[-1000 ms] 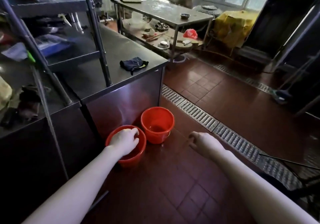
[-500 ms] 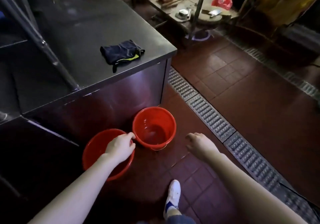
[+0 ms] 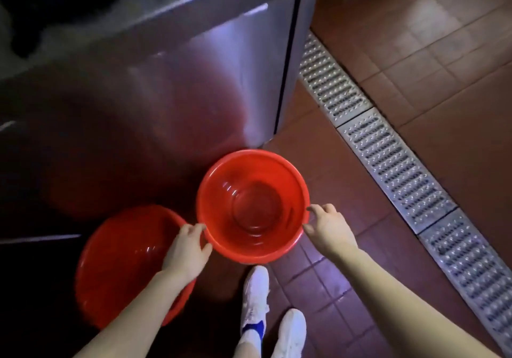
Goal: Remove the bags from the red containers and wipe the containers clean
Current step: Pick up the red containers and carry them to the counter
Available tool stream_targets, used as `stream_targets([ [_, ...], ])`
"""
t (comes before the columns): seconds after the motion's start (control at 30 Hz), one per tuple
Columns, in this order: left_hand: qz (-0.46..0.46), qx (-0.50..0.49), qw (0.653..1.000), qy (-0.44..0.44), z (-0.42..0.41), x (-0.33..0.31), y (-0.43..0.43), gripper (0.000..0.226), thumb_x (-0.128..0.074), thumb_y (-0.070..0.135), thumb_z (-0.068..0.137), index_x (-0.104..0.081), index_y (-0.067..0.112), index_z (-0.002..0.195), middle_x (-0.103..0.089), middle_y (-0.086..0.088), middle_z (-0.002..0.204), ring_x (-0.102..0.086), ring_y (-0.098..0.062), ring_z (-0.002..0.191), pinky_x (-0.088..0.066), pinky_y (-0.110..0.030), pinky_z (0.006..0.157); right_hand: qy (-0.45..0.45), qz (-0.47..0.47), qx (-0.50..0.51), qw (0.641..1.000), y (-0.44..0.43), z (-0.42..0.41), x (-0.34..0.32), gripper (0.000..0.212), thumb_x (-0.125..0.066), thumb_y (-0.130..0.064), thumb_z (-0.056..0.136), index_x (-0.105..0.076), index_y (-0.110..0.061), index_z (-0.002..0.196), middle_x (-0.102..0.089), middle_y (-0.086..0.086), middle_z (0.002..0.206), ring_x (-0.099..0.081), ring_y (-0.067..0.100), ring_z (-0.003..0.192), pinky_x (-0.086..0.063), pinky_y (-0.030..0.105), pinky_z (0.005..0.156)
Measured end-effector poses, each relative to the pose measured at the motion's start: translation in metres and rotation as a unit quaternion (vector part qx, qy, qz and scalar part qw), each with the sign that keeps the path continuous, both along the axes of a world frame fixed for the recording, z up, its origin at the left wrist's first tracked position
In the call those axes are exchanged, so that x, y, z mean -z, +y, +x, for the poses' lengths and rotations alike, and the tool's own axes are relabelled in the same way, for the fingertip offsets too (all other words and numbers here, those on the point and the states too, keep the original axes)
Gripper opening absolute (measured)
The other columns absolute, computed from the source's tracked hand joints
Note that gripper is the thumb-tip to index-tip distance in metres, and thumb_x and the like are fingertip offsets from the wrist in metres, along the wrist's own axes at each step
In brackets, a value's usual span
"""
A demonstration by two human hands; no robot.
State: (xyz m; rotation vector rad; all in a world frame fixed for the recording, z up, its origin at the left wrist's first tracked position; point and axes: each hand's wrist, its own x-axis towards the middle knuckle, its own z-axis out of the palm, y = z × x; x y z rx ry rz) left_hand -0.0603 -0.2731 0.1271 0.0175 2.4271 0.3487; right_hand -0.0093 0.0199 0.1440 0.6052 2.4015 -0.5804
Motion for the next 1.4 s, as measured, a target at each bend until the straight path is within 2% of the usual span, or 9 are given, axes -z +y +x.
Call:
stream_targets([
  [0.23, -0.026, -0.049, 0.998, -0.017, -0.049, 0.118, 0.004, 0.057, -0.060, 0.025, 0.093, -0.038, 0.027, 0.145, -0.034, -0.015, 0.145, -0.055, -0.033, 0.119, -0.050, -0.039, 0.097, -0.048, 0.013, 0.050, 0.998, 0.016, -0.037, 0.131, 0.057, -0.058, -0.026, 0.089, -0.039, -0.025, 0.143, -0.026, 0.018, 0.147, -0.048, 0.045, 0.118, -0.046, 0.043, 0.098],
  [0.4, -0.054, -0.055, 0.996, -0.041, -0.062, 0.147, 0.001, 0.058, -0.060, 0.014, 0.093, -0.037, 0.027, 0.145, -0.037, -0.013, 0.135, -0.060, -0.033, 0.109, -0.052, -0.037, 0.092, -0.048, -0.020, 0.088, 0.995, 0.014, -0.039, 0.170, 0.052, -0.051, -0.008, 0.088, -0.044, -0.024, 0.137, -0.040, 0.014, 0.127, -0.058, 0.042, 0.102, -0.049, 0.042, 0.087],
  [0.57, -0.042, -0.033, 0.997, -0.056, -0.062, 0.131, -0.006, 0.051, -0.063, 0.009, 0.090, -0.047, 0.028, 0.135, -0.041, -0.005, 0.119, -0.059, -0.023, 0.097, -0.051, -0.031, 0.090, -0.039, -0.028, 0.114, 0.992, 0.020, -0.023, 0.152, 0.051, -0.049, -0.003, 0.087, -0.049, -0.026, 0.133, -0.040, 0.012, 0.120, -0.059, 0.040, 0.096, -0.049, 0.040, 0.086],
  [0.73, -0.002, 0.015, 0.997, -0.075, -0.052, 0.065, 0.013, 0.045, -0.067, 0.018, 0.087, -0.050, 0.034, 0.126, -0.040, 0.003, 0.110, -0.059, -0.013, 0.089, -0.048, -0.024, 0.092, -0.049, -0.037, 0.126, 0.990, 0.049, 0.004, 0.075, 0.052, -0.055, -0.008, 0.087, -0.049, -0.028, 0.134, -0.044, 0.008, 0.117, -0.060, 0.032, 0.103, -0.048, 0.035, 0.089],
  [0.93, 0.076, 0.066, 0.991, -0.090, -0.057, -0.077, 0.069, 0.042, -0.068, 0.018, 0.080, -0.054, 0.039, 0.112, -0.043, 0.004, 0.102, -0.060, -0.010, 0.081, -0.049, -0.022, 0.084, -0.013, -0.006, 0.176, 0.984, 0.104, 0.039, -0.090, 0.054, -0.066, -0.003, 0.074, -0.060, -0.025, 0.123, -0.055, 0.008, 0.107, -0.060, 0.028, 0.103, -0.047, 0.036, 0.088],
  [1.0, 0.109, 0.077, 0.988, -0.076, -0.071, -0.132, 0.094, 0.042, -0.069, 0.018, 0.077, -0.058, 0.037, 0.113, -0.044, 0.004, 0.099, -0.055, -0.009, 0.073, -0.049, -0.019, 0.074, 0.025, 0.009, 0.189, 0.982, 0.126, 0.042, -0.150, 0.054, -0.069, 0.001, 0.070, -0.063, -0.021, 0.119, -0.061, 0.012, 0.105, -0.061, 0.030, 0.104, -0.045, 0.037, 0.091],
  [1.1, 0.141, 0.125, 0.982, -0.033, -0.099, -0.207, 0.141, 0.043, -0.072, 0.023, 0.076, -0.061, 0.038, 0.114, -0.046, 0.004, 0.097, -0.053, -0.011, 0.081, -0.040, -0.014, 0.077, 0.079, 0.053, 0.203, 0.975, 0.171, 0.036, -0.233, 0.052, -0.074, 0.003, 0.068, -0.066, -0.018, 0.116, -0.066, 0.014, 0.099, -0.063, 0.032, 0.096, -0.044, 0.034, 0.087],
  [1.23, 0.207, 0.136, 0.969, 0.024, -0.129, -0.281, 0.212, 0.041, -0.075, 0.024, 0.076, -0.061, 0.040, 0.111, -0.048, 0.003, 0.096, -0.054, -0.007, 0.082, -0.038, -0.016, 0.077, 0.159, 0.094, 0.208, 0.960, 0.242, 0.013, -0.317, 0.051, -0.074, 0.002, 0.070, -0.065, -0.018, 0.117, -0.058, 0.004, 0.087, -0.053, 0.020, 0.080, -0.043, 0.032, 0.082],
  [1.4, 0.267, 0.119, 0.952, 0.086, -0.167, -0.335, 0.312, 0.040, -0.076, 0.030, 0.082, -0.056, 0.045, 0.113, -0.049, 0.009, 0.102, -0.053, -0.002, 0.086, -0.042, -0.012, 0.074, 0.245, 0.103, 0.213, 0.940, 0.345, -0.034, -0.384, 0.054, -0.067, 0.003, 0.075, -0.061, -0.019, 0.124, -0.057, 0.004, 0.098, -0.058, 0.027, 0.092, -0.042, 0.032, 0.083],
])
